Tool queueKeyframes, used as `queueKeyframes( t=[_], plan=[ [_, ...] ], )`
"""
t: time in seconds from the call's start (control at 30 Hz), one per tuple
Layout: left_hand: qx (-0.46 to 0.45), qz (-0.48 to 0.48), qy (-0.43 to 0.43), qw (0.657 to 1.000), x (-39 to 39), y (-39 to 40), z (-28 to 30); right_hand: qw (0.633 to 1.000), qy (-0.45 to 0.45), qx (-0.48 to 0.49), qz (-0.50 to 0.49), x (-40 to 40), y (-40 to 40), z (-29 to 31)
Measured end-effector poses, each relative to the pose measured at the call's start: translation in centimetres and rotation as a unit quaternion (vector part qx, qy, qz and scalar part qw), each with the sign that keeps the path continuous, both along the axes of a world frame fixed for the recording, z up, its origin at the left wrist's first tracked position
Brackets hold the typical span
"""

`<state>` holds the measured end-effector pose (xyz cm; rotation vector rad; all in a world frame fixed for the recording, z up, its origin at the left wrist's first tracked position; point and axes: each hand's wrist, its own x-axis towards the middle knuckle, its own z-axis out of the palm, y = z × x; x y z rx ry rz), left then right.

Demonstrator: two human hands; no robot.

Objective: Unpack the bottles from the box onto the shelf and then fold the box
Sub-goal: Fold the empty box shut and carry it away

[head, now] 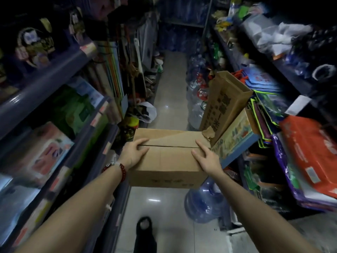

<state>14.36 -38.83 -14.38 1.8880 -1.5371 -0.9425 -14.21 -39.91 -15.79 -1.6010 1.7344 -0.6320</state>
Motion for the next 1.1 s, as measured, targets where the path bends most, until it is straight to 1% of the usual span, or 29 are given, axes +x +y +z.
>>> queueKeyframes(
  t=[0.13, 0.33, 0.5, 0.6, 0.7, 0.8, 0.93, 1.1],
  plan=[
    [-0.001, -0.019, -0.008, 1.000, 1.0, -7.7, -1.0, 1.000, 0.020, -0.002, -0.011, 1.0, -6.8, -1.5],
    [0.014, -0.059, 0.002, 0.998, 2.5, -20.0, -1.1, 0.998, 0.043, -0.001, -0.038, 2.9, -17.4, -1.8],
    [0.021, -0.073, 0.009, 0.997, 2.7, -27.1, -2.0, 0.998, 0.039, 0.016, -0.048, 3.4, -23.9, -3.1],
    [0.048, -0.094, 0.015, 0.994, 2.6, -30.5, -3.7, 0.997, 0.042, 0.021, -0.056, 3.3, -27.5, -4.6],
    [0.077, -0.081, 0.038, 0.993, 3.0, -32.4, -6.5, 0.996, 0.055, 0.048, -0.044, 3.6, -30.3, -7.2],
    [0.092, -0.047, 0.069, 0.992, 3.5, -34.3, -10.4, 0.996, 0.063, 0.044, -0.033, 3.9, -33.1, -11.2],
    [0.095, -0.029, 0.081, 0.992, 4.3, -37.1, -16.7, 0.995, 0.061, 0.066, -0.031, 4.5, -36.4, -17.6],
    [0.100, -0.009, 0.082, 0.992, 5.6, -41.0, -26.2, 0.994, 0.064, 0.080, -0.036, 6.1, -39.7, -26.8]
  ],
)
